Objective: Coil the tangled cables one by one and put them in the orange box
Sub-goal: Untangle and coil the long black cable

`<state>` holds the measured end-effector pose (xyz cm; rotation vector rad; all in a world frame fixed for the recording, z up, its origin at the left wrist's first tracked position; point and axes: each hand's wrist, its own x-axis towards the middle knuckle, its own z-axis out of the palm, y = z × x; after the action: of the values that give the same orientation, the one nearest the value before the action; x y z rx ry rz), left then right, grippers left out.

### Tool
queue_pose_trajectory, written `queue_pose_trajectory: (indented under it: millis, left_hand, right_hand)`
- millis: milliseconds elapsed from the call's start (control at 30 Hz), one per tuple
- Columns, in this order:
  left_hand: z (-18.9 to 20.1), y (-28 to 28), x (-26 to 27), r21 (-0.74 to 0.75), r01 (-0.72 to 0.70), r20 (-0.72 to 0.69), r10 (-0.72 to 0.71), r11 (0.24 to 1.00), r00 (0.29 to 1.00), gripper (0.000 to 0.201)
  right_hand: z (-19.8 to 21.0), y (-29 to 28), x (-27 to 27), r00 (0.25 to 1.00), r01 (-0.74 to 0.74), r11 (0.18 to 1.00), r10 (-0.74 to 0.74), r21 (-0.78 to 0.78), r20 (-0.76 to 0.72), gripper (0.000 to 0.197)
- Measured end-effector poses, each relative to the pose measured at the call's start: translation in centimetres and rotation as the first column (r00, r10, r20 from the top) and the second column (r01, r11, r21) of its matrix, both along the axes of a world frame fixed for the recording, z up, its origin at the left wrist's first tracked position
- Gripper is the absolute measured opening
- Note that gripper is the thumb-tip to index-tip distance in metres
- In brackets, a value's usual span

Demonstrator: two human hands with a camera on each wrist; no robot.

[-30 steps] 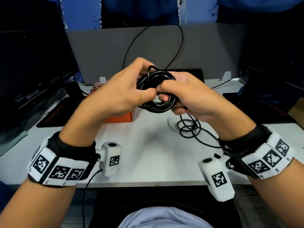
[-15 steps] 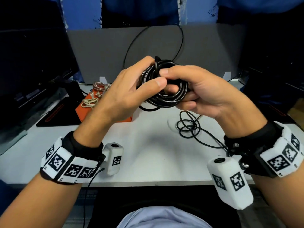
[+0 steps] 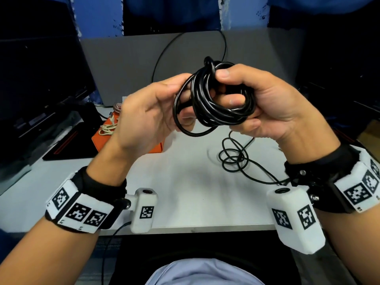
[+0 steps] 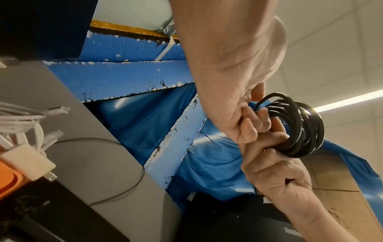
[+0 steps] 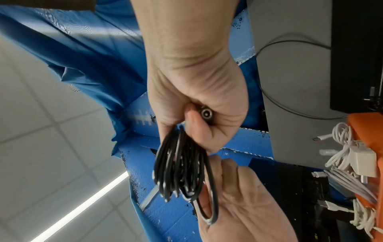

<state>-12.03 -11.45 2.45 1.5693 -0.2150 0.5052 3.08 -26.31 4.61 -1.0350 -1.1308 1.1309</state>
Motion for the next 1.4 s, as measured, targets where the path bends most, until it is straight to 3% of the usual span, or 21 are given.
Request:
queue_pose_trajectory:
  millis: [133,200,267,400,467,533,600,667,700,833,900,1033,1233,1400]
  left_hand:
    - [-0.3,-0.2,0.2,-0.014,0.062,0.011,-0.062,0.998,0.998,0.040]
    - [-0.2,-0.7,0.2,-0.014,0.017,0.044,-0.017,1.000,0.999,0.042]
    - [-0.1,-1.0,0.3,0.020,-0.100,0.061,0.098,0.995,0.993,0.046]
    - [0.3,-0.3,0.5,0.167,-0.336,0.023,0.337,0.927,0.941,0.062]
    - [0.4,0.1,0.5,0.185,-0.305,-0.010,0.312,0.934,0.950,0.067]
    - [0.6,0.5,0.3,0.147,-0.182,-0.049,0.191,0.972,0.980,0.069]
    - [0.6,0.5,0.2,0.150,-0.092,-0.043,0.100,0.984,0.994,0.047]
    - [0.6,0.4,0.1,0.265,-0.096,0.018,0.095,0.959,0.995,0.022]
    - [0.6,0.2,0.1,0.313,-0.117,0.047,0.108,0.942,0.993,0.020]
    - [0.4,0.1,0.3,0.399,-0.202,0.104,0.175,0.894,0.979,0.034]
    - [0.6,0.2,0.3,0.413,-0.221,0.111,0.191,0.884,0.975,0.031]
    - [0.5,1.0,0.0,0.385,-0.086,0.043,0.075,0.919,0.996,0.033]
    - [0.2,0.9,0.4,0.468,-0.206,0.096,0.182,0.859,0.979,0.060]
    - [-0.3,1.4,1.1,0.494,-0.386,0.159,0.355,0.780,0.921,0.049]
  right_hand:
    - [0.0,-0.2,0.6,0.988,-0.126,0.991,0.129,0.035,-0.088,0.034]
    - [-0.1,-0.2,0.4,0.989,-0.115,0.991,0.120,0.062,-0.083,0.030]
    - [-0.1,-0.1,0.0,0.996,-0.038,0.997,0.044,0.074,-0.077,0.028]
    - [-0.3,0.5,-0.9,0.971,0.236,0.970,-0.238,0.060,0.021,0.041]
    - [-0.3,0.8,-1.0,0.946,0.307,0.949,-0.312,0.063,0.085,0.038]
    - [-0.4,1.0,-0.8,0.947,0.311,0.948,-0.315,0.071,0.055,0.036]
    - [-0.4,1.0,-0.7,0.956,0.294,0.952,-0.294,0.085,-0.021,0.037]
    - [-0.3,1.0,-0.6,0.955,0.296,0.950,-0.294,0.098,-0.037,0.036]
    - [-0.4,1.1,-0.6,0.952,0.307,0.946,-0.305,0.102,-0.027,0.036]
    - [-0.4,1.0,-0.5,0.941,0.339,0.936,-0.338,0.098,-0.021,0.034]
    - [-0.4,0.9,-0.5,0.946,0.323,0.942,-0.321,0.089,-0.037,0.035]
    - [-0.3,0.7,-0.5,0.961,0.275,0.957,-0.273,0.087,-0.037,0.036]
    - [-0.5,0.9,-0.7,0.931,0.356,0.931,-0.361,0.079,0.058,0.034]
    - [-1.0,1.4,-0.9,0.810,0.532,0.830,-0.557,0.170,0.183,0.038]
